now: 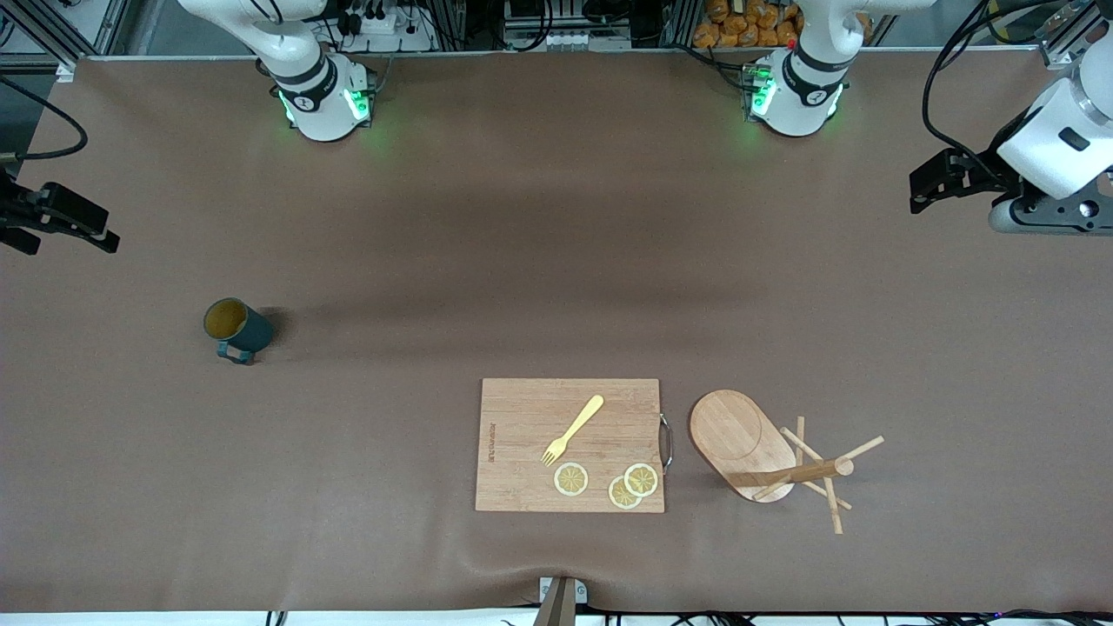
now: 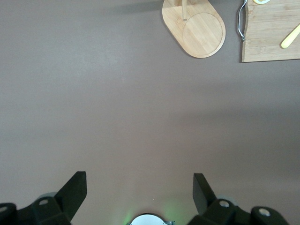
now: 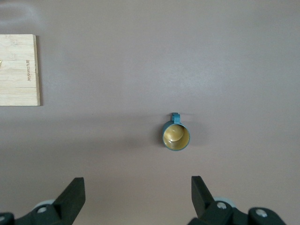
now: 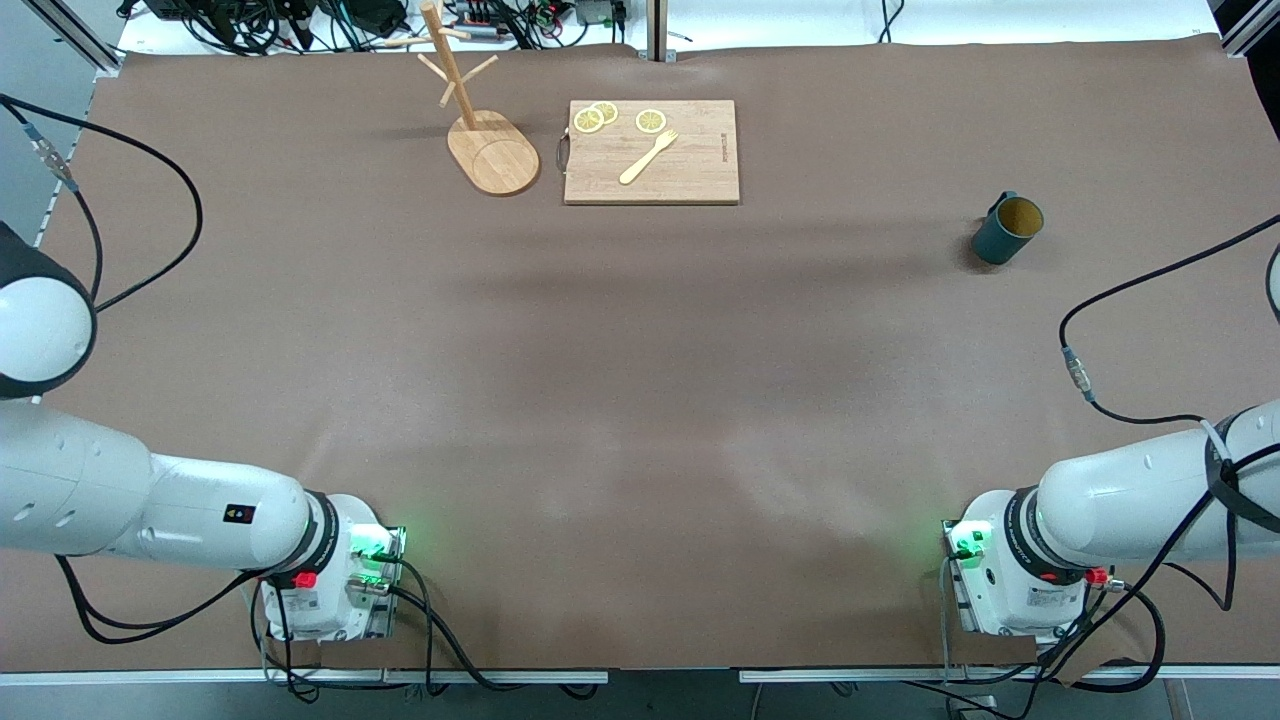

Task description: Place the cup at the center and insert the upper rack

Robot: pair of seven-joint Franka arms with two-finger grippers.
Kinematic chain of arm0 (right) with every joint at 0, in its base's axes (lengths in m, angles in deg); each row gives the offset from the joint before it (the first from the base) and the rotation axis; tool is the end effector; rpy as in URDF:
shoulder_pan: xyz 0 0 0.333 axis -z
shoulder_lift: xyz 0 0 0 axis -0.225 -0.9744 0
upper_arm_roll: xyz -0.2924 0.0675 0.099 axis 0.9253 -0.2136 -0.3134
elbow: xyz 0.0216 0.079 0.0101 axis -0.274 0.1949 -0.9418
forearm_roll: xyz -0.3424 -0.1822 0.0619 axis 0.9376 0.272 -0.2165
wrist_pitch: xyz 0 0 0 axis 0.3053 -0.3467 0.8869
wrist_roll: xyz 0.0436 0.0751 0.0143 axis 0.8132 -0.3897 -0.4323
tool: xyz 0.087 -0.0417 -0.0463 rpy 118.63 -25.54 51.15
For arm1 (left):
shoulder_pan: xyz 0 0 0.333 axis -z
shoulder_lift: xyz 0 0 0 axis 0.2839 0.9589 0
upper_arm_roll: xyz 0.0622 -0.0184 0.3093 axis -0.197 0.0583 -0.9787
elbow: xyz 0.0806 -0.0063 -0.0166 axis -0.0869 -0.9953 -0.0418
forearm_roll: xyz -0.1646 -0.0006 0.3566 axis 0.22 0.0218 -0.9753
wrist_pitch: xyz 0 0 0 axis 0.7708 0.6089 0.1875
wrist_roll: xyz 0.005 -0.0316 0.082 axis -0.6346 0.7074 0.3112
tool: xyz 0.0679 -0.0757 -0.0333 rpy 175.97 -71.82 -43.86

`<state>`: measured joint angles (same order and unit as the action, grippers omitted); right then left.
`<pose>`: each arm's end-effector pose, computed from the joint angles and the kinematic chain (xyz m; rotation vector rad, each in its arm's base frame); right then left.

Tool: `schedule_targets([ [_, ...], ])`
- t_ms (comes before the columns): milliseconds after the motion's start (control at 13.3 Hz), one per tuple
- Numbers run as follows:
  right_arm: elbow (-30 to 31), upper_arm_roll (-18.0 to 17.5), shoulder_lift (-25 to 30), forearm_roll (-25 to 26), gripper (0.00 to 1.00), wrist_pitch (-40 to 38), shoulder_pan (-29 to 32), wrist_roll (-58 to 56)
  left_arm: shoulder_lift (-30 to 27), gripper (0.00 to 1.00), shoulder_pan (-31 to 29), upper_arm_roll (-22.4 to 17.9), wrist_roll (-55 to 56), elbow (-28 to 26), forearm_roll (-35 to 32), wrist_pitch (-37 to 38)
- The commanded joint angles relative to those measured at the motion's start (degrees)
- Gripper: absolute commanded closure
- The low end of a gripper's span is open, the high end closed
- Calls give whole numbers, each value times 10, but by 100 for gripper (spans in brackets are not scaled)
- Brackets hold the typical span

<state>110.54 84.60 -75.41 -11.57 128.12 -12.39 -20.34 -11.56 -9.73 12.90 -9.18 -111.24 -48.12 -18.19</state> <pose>0.5688 -0.0207 0.6502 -3.1071 0.0065 -0.0342 0.5384 -0.0727 0.6350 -3.1114 0.1171 0.1191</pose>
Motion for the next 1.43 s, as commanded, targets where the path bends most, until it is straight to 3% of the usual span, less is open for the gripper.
schedule_targets([
  [0,-7,-3,-2,0,0,-8,4,10,-4,0,-2,-2,-11,3,-5,10],
  [1357,-3,-2,-41,7,0,-2,17,6,0,0,-3,-3,-20,5,-5,10],
])
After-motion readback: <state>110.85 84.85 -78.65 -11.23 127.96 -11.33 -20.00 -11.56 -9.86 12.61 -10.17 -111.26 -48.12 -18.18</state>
